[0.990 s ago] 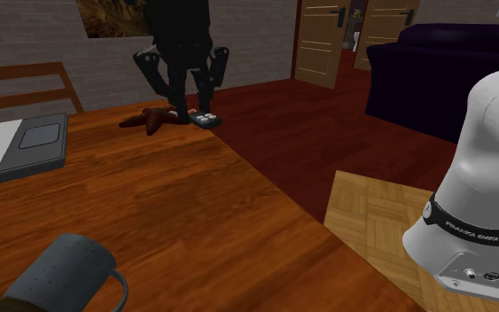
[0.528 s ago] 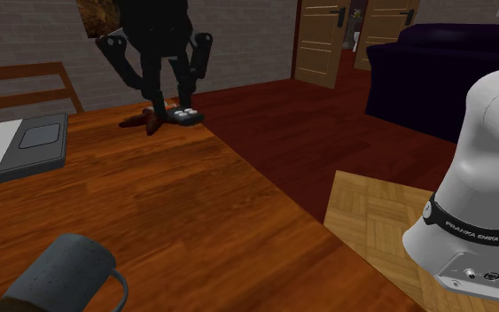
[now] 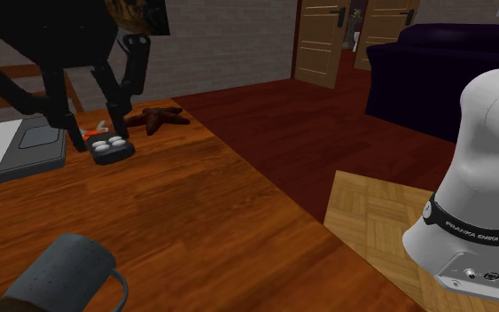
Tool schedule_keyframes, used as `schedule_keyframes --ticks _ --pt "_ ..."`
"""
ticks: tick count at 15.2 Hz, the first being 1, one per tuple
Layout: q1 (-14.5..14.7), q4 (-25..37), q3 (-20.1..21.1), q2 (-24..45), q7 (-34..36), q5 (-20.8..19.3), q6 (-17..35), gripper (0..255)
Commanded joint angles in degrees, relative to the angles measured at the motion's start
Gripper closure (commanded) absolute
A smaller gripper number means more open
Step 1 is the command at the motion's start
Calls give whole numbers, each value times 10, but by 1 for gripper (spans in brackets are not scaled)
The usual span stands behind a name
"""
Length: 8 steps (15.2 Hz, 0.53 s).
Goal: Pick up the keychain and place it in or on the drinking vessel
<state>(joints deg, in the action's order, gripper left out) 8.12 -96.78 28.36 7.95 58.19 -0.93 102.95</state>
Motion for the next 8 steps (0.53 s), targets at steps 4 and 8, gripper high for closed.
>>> schedule_keyframes --ticks 4,8 --pt "57 122 18 94 75 -48 -38 255" --pt "119 246 21 182 124 -91 -81 255"
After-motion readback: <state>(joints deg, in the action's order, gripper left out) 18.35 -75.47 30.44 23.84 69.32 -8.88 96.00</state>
